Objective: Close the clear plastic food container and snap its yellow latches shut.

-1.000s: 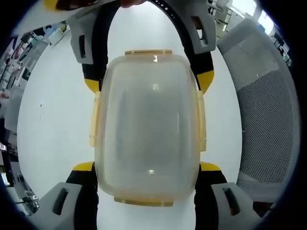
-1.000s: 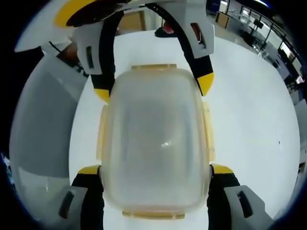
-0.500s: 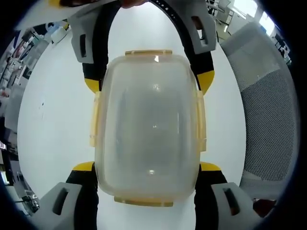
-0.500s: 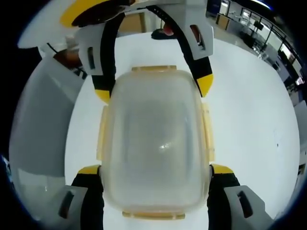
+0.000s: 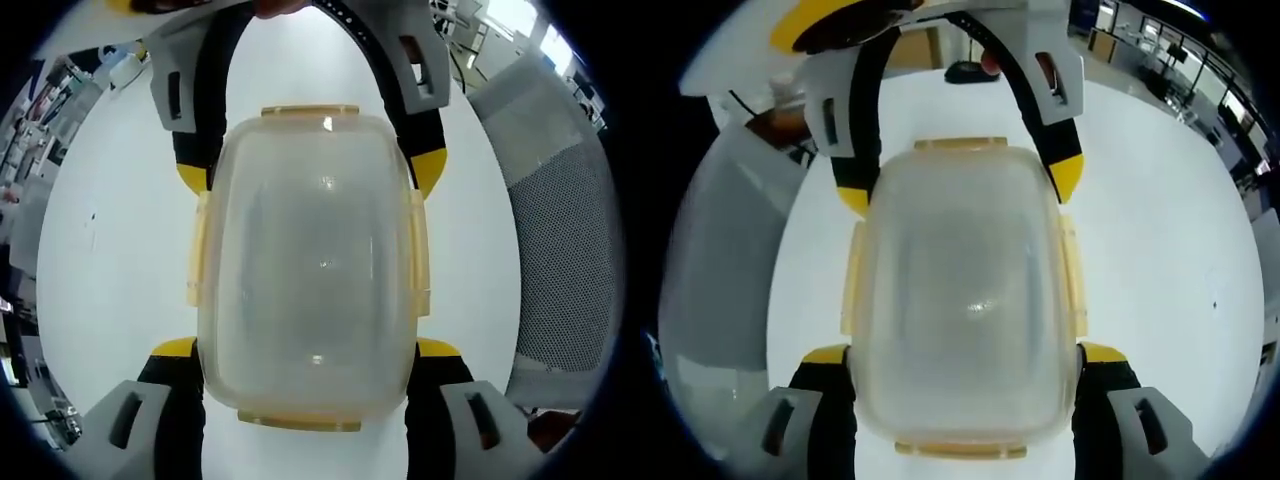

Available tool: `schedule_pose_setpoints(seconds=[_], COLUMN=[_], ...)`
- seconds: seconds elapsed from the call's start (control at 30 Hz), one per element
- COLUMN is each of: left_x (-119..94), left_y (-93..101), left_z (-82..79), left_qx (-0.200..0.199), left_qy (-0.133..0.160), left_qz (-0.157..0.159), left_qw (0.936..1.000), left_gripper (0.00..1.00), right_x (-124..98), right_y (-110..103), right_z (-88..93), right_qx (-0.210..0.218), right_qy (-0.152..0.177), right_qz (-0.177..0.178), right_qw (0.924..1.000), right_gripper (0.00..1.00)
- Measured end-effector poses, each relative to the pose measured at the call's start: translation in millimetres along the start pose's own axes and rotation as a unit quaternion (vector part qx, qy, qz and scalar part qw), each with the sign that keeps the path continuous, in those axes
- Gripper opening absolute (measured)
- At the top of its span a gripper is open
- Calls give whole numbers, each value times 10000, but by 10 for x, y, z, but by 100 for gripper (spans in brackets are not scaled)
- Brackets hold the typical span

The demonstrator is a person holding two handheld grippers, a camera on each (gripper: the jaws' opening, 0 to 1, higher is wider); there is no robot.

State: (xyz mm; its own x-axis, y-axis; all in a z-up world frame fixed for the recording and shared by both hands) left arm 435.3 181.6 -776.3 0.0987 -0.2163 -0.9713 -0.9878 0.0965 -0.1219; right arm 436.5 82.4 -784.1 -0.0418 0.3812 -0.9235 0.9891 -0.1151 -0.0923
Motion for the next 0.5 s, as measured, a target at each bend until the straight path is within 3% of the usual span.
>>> schedule_pose_setpoints(seconds=[0.5], left_x=[27], left_y=[-274], left_z=[22], left_qx=[-27], left_qy=[39], left_qz=[-13], left_qw=[10000], left_gripper=[84], right_x=[-16], right_y=[282], right_z=[-41], right_qx=[11], right_qy=[111], right_qz=[39], right_qw=[9999], right_gripper=[91])
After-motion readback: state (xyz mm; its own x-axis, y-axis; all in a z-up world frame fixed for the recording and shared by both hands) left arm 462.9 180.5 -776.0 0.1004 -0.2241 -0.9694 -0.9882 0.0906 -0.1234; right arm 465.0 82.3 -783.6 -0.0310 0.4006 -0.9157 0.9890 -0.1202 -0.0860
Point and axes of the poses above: the point that each gripper's makers call its tool centre point, and the gripper's own axes: x roughly forward along the fingers, y roughly to its right, z roughly out of its underside, the point moved 5 cm from there along -x, roughly backward along the fingers, and after that the axes turned 6 degrees about x, right-handed, at the moved point
